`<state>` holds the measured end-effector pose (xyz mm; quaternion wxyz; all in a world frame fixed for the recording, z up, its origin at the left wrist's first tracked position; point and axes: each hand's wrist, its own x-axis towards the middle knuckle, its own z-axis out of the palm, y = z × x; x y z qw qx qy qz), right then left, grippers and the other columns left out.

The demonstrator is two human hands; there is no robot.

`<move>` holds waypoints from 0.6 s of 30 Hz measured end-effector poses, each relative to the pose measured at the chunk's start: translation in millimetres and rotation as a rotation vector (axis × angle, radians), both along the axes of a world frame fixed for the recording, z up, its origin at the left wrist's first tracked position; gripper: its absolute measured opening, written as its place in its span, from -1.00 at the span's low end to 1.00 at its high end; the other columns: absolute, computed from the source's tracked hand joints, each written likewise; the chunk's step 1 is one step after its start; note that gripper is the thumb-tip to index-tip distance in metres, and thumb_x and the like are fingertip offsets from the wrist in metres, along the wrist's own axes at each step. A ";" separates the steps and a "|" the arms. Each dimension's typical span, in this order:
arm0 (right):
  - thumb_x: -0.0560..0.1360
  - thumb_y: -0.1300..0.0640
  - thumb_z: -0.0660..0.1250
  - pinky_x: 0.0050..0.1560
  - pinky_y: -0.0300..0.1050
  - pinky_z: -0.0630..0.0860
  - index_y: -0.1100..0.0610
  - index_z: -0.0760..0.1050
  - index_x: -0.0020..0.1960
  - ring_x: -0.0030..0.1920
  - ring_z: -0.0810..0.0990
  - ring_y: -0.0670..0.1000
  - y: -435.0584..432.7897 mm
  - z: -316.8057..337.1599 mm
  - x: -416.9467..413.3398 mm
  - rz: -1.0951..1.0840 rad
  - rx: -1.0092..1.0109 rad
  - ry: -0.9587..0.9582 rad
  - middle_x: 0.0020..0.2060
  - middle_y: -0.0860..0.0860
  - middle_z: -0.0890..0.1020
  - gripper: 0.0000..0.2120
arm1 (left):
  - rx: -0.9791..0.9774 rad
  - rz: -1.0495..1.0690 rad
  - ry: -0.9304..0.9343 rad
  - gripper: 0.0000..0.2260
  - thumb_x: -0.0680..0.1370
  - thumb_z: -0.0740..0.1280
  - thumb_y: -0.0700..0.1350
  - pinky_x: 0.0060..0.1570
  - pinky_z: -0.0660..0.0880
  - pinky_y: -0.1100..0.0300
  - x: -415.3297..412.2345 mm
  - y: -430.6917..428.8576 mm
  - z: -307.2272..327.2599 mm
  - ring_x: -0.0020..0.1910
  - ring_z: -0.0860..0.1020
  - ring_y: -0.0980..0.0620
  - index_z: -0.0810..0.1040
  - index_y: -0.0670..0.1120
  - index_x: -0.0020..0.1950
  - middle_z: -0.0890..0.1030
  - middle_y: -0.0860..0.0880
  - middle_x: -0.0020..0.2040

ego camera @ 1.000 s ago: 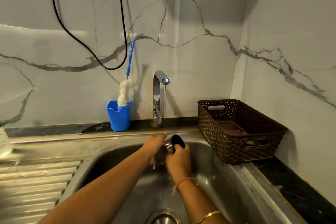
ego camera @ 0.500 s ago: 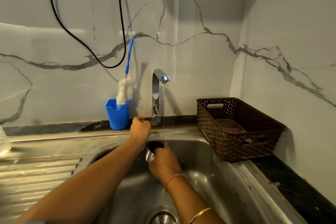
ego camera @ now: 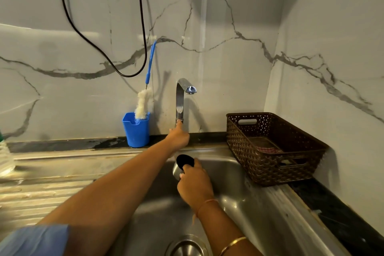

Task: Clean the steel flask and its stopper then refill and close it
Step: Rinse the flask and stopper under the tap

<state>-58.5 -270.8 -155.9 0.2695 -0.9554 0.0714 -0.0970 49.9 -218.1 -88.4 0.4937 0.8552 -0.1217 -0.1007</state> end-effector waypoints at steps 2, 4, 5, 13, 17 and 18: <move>0.51 0.23 0.20 0.38 -0.09 0.31 0.04 0.37 0.40 0.34 0.36 0.11 -1.5 3.7 -2.8 0.007 0.062 -0.057 0.44 0.05 0.24 -0.54 | -0.029 -0.023 -0.043 -0.48 0.59 0.17 -0.23 0.20 0.39 0.06 -17.4 10.0 1.9 0.20 0.44 -0.03 0.11 -0.08 0.53 0.42 -0.12 0.27; 0.51 0.24 0.22 0.34 -0.08 0.35 -0.01 0.37 0.40 0.30 0.40 0.11 -5.2 7.9 -6.5 0.023 0.112 -0.117 0.39 0.02 0.31 -0.53 | -0.202 0.109 -0.037 -0.64 0.64 0.12 -0.20 0.10 0.34 0.16 -34.6 18.9 -4.4 0.08 0.43 0.03 0.27 -0.14 0.45 0.46 -0.06 0.14; 0.51 0.24 0.23 0.32 -0.07 0.37 -0.02 0.37 0.39 0.28 0.42 0.12 -6.1 10.7 -7.5 0.029 0.112 -0.138 0.37 0.03 0.32 -0.53 | -0.336 0.210 0.045 -0.68 0.65 0.11 -0.18 0.14 0.32 0.14 -42.6 25.4 -12.3 0.10 0.43 0.01 0.33 -0.15 0.41 0.49 -0.07 0.15; 0.57 0.21 0.23 -0.10 -0.08 0.56 0.23 0.50 0.10 -0.03 0.58 0.11 10.7 42.9 -13.4 0.096 0.993 0.096 -0.04 0.16 0.58 -0.84 | -0.766 0.187 0.700 -0.40 0.54 0.11 0.32 0.29 0.29 -0.24 -87.0 81.3 -60.5 0.27 0.43 -0.25 0.44 -0.11 0.34 0.49 -0.23 0.29; 0.61 0.19 0.15 -0.29 -0.07 0.60 0.25 0.40 0.18 -0.14 0.56 0.13 15.0 56.7 -28.2 0.073 1.487 0.335 -0.04 0.22 0.54 -0.80 | -0.668 0.051 0.575 -0.31 0.42 0.18 0.41 0.35 0.28 -0.20 -100.3 98.2 -43.9 0.29 0.46 -0.20 0.49 -0.07 0.32 0.53 -0.19 0.28; 0.61 0.18 0.14 -0.32 -0.06 0.61 0.26 0.41 0.17 -0.14 0.56 0.14 14.4 57.1 -30.4 0.072 1.524 0.370 -0.06 0.22 0.55 -0.79 | -0.635 0.037 0.501 -0.35 0.39 0.24 0.37 0.33 0.33 -0.18 -104.2 101.6 -39.7 0.23 0.51 -0.17 0.51 -0.06 0.28 0.56 -0.18 0.23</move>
